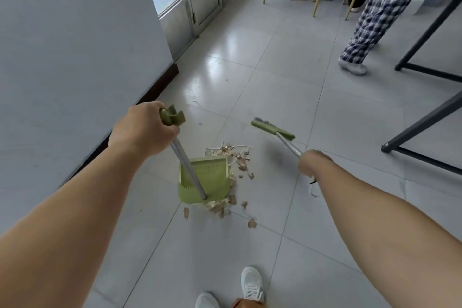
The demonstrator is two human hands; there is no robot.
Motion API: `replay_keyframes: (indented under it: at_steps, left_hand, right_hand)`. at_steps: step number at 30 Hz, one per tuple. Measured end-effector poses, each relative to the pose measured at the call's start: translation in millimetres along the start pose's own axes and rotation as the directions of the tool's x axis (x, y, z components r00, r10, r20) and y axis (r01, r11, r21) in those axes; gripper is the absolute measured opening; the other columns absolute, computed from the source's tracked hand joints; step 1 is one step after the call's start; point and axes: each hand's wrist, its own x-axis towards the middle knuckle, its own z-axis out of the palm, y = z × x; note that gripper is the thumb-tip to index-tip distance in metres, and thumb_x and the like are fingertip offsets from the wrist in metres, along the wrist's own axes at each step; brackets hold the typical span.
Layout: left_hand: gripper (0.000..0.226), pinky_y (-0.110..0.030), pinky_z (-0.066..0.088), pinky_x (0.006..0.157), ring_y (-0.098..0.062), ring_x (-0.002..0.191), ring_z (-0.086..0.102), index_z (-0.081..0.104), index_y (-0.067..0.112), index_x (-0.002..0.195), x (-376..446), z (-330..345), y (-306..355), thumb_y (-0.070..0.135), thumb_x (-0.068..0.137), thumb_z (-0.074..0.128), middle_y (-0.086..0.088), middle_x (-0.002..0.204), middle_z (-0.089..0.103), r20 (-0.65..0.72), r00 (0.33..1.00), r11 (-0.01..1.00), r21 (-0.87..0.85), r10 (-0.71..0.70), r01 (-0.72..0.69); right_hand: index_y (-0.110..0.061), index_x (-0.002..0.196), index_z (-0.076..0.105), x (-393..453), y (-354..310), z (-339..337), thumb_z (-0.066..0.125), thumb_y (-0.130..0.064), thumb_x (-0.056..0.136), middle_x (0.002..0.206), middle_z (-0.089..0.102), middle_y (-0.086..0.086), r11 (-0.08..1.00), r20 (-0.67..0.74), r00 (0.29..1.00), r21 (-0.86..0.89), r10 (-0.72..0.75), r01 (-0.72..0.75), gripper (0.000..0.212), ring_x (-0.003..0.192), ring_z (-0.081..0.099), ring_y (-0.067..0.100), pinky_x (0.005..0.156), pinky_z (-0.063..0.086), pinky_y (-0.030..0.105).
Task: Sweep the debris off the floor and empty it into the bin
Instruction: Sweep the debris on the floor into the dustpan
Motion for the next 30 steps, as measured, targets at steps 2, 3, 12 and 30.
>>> replay_keyframes:
  at_steps: [2,3,12,30]
  left_hand:
    - [0.013,-0.034,0.05,0.062,-0.021,0.068,0.058,0.064,0.02,0.089,-1,2,-1,0.028,0.081,0.071,0.001,0.073,0.059,0.001,1.0,1.0,0.0,0.006,-0.006]
    - [0.014,-0.035,0.051,0.063,-0.021,0.068,0.058,0.064,0.02,0.089,0,3,-3,0.028,0.081,0.071,0.001,0.073,0.06,0.004,1.0,1.0,-0.003,0.01,-0.01]
    - [0.012,-0.041,0.057,0.068,-0.023,0.07,0.062,0.065,0.02,0.086,-5,-4,-48,0.028,0.079,0.072,-0.001,0.074,0.063,0.041,0.998,0.998,-0.023,0.052,-0.051]
    - [0.012,-0.026,0.039,0.052,-0.016,0.063,0.053,0.06,0.021,0.083,-25,-62,-186,0.03,0.08,0.068,0.002,0.074,0.055,0.152,0.939,0.95,0.013,0.308,-0.313]
  right_hand:
    - [-0.007,0.11,0.052,2,5,15,0.047,-0.011,0.09,0.076,0.05,0.008,1.0,0.056,0.998,-0.002,0.0,0.0,0.021,0.061,0.051,0.02,0.046,0.038,0.026]
    - [-0.007,0.108,0.053,4,6,25,0.046,-0.009,0.092,0.079,0.05,0.008,0.999,0.087,0.996,0.029,-0.026,0.024,0.018,0.065,0.051,0.021,0.053,0.04,0.027]
    - [0.002,0.073,0.047,-47,-53,99,0.031,-0.002,0.097,0.068,0.049,0.013,0.859,0.329,0.938,0.506,-0.106,-0.081,0.029,0.069,0.052,0.021,0.083,0.048,0.028]
    - [-0.003,0.083,0.047,-196,-128,143,0.039,0.003,0.093,0.067,0.044,0.011,0.442,0.252,0.967,0.871,-0.027,-0.215,0.013,0.04,0.046,0.015,0.031,0.037,0.011]
